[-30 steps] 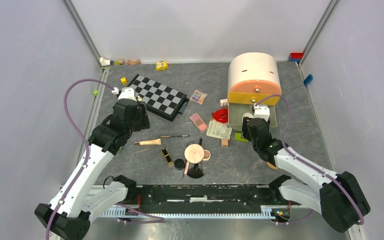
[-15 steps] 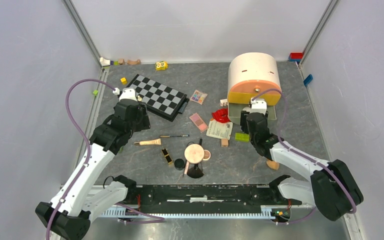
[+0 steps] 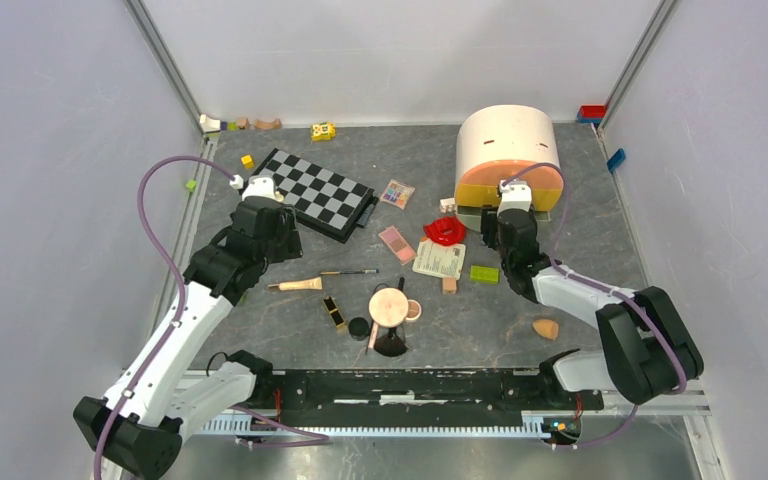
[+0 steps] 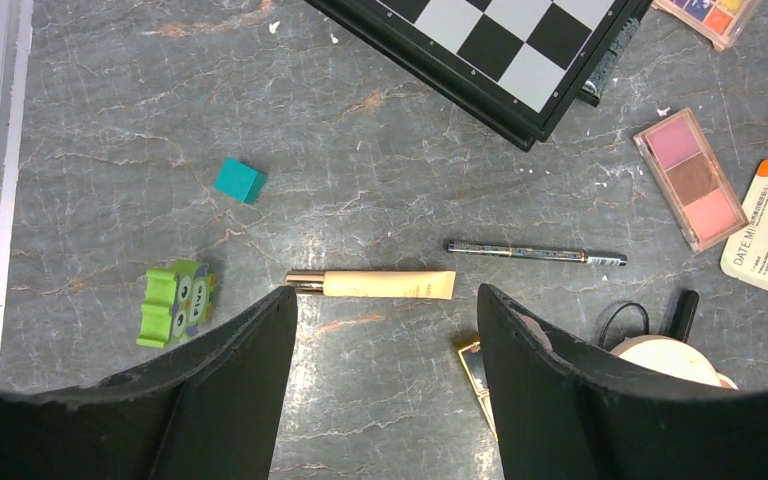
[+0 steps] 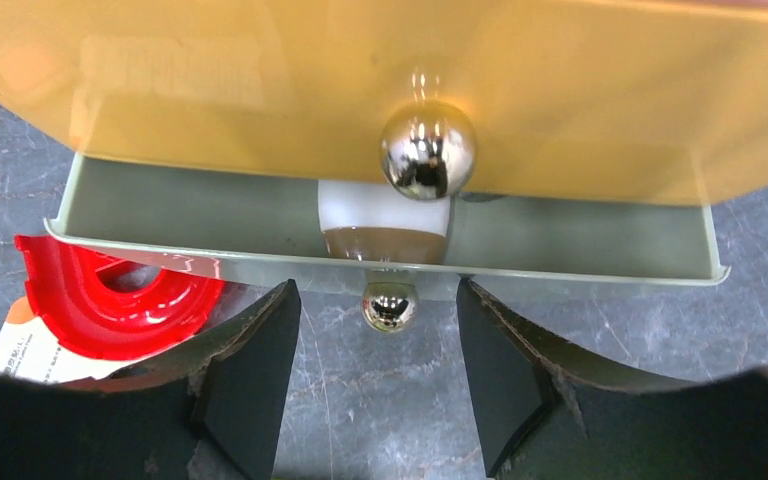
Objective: Organize the makeup
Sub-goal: Close the drawer in the storage box.
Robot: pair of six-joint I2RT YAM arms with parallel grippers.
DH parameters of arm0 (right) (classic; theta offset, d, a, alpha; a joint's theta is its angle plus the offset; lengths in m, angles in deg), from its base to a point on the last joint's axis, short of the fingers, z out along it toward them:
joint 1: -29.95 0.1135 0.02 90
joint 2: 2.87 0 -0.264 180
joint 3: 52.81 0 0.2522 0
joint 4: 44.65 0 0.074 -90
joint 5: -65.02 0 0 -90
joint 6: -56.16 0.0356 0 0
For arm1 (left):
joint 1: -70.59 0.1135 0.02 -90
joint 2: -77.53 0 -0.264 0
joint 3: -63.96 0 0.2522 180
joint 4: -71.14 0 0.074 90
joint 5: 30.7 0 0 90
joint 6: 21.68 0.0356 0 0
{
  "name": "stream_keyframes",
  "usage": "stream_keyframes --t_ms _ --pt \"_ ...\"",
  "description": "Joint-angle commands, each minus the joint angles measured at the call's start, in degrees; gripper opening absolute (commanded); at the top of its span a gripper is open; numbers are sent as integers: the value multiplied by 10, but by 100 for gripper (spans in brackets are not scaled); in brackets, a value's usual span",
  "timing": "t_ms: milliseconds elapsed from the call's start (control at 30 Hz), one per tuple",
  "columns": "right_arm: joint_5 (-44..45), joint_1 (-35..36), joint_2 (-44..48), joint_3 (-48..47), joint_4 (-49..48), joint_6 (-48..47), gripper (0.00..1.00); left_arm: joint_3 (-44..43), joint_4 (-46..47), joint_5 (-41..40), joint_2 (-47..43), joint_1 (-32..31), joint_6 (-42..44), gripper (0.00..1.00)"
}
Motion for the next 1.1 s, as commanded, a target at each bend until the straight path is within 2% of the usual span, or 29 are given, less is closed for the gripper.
stream_keyframes --t_ms 0,567,833,1067 --pt "-35 -11 -18 -10 -105 -38 64 -1 22 -6 3 3 33 73" --pt "-75 -40 -78 20 -242 -66 58 0 23 -1 9 5 35 71" --pt "-106 -43 -67 84 -383 -82 53 0 23 1 9 6 36 70" --pt "-116 -47 -89 58 -390 -87 53 0 23 3 8 6 37 69"
